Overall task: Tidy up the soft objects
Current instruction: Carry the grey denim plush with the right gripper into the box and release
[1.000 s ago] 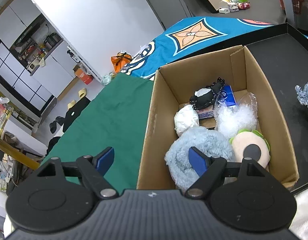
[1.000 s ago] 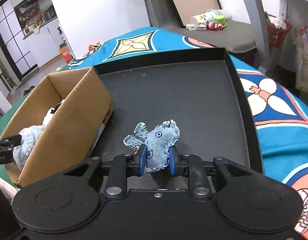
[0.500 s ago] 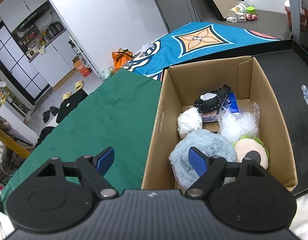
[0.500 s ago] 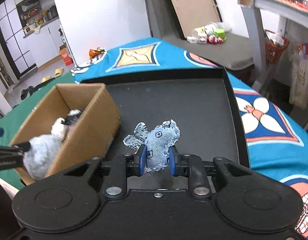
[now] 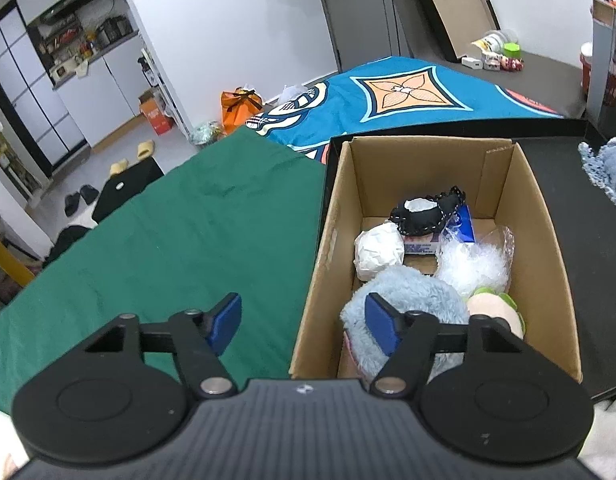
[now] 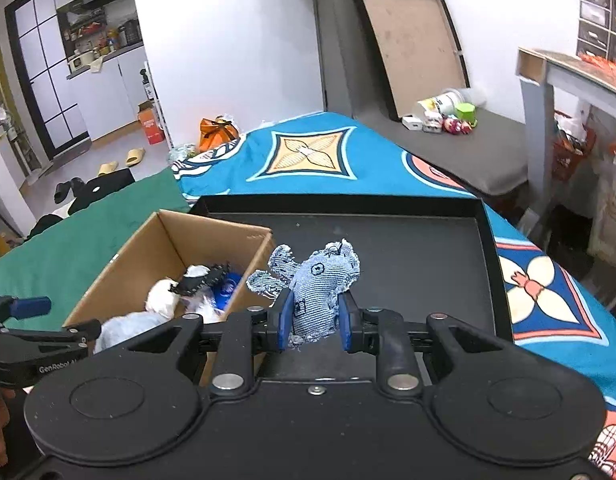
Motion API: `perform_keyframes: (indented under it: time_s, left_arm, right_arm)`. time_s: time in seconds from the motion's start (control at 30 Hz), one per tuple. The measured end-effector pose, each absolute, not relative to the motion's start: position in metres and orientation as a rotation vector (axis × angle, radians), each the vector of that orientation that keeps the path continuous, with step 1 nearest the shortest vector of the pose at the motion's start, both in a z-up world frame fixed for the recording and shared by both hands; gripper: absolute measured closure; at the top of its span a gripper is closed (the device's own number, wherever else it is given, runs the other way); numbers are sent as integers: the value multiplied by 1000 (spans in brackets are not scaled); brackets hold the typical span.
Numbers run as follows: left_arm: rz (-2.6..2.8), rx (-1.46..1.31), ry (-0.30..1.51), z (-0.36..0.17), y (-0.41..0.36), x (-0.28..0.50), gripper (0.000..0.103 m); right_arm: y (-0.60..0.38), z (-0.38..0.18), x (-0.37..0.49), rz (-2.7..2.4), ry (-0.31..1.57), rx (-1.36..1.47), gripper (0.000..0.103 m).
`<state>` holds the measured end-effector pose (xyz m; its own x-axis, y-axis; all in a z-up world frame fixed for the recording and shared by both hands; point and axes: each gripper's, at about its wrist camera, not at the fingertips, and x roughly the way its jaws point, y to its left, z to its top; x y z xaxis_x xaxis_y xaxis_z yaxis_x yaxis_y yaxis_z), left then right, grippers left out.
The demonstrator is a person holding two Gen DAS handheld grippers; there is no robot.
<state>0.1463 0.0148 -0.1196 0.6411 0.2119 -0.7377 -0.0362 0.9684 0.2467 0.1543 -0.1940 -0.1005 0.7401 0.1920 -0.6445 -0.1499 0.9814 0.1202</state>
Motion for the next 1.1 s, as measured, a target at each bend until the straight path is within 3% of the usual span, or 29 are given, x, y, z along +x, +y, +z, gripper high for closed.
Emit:
perform_keyframes:
  time_s: [0.13, 0.4, 0.8, 1.0, 1.1]
  left_arm:
    - [142, 178, 886, -121, 22, 147, 48]
    - [119, 100, 948, -128, 34, 154, 87]
    - [43, 31, 930, -124, 41, 148, 93]
    - [38, 31, 925, -125, 42, 148, 93]
    - [39, 21, 927, -126, 43, 150, 93]
  right_arm:
    - [-183, -97, 156, 200, 709, 47, 79]
    - [-159, -91, 162, 224, 702, 11, 79]
    - [-119, -81, 173, 258, 666, -42, 78]
    - [-120, -80, 176, 227, 670, -53, 58]
    - [-130, -82, 170, 201, 681, -27, 57]
